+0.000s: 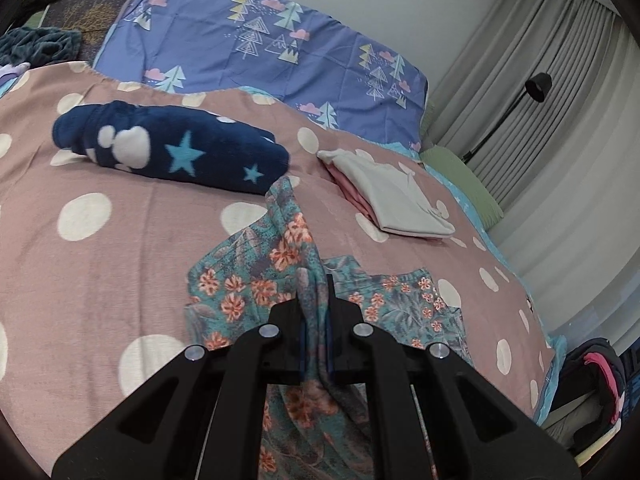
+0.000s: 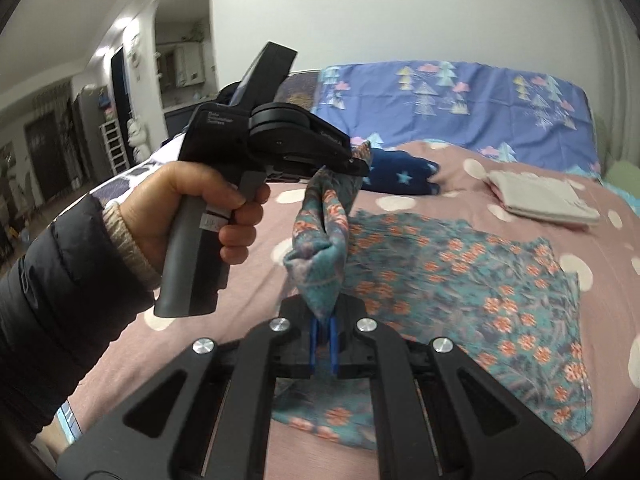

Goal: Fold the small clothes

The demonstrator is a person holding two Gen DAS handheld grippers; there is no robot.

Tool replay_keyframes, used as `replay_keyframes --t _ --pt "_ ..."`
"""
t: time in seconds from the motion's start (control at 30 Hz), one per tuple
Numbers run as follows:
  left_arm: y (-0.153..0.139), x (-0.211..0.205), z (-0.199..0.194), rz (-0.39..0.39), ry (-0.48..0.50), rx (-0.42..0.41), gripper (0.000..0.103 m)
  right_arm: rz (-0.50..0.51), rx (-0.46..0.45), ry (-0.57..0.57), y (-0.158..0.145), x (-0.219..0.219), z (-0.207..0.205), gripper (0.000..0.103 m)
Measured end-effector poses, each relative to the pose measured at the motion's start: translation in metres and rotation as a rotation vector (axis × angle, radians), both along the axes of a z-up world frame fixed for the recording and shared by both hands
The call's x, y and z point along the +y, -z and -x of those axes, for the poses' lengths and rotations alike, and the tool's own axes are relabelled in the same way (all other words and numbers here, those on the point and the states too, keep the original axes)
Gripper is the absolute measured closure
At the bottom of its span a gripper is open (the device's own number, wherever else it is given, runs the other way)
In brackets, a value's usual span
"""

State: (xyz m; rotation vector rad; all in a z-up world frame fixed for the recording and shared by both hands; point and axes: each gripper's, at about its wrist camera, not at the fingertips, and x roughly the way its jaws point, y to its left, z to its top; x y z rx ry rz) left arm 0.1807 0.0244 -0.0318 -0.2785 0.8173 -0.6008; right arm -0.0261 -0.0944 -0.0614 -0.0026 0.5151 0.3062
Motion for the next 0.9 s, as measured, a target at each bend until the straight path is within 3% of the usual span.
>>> replay_keyframes --t 0.43,0.67,0.9 --pt "0.013 -0.125 0.001 -0.127 0.129 -0.005 0.097 -0.153 0.071 0.169 0.024 -0.105 0.009 0.099" --pt "0.013 -0.178 0.008 -0.158 0.196 -0.018 0.097 -0.203 0.066 0.242 0.026 -0.142 0.024 0.099" --pt "0.022 -0.227 0.019 -0.254 0.274 -0.033 0.097 -0.257 0.088 0.288 0.034 -0.169 0.037 0.099"
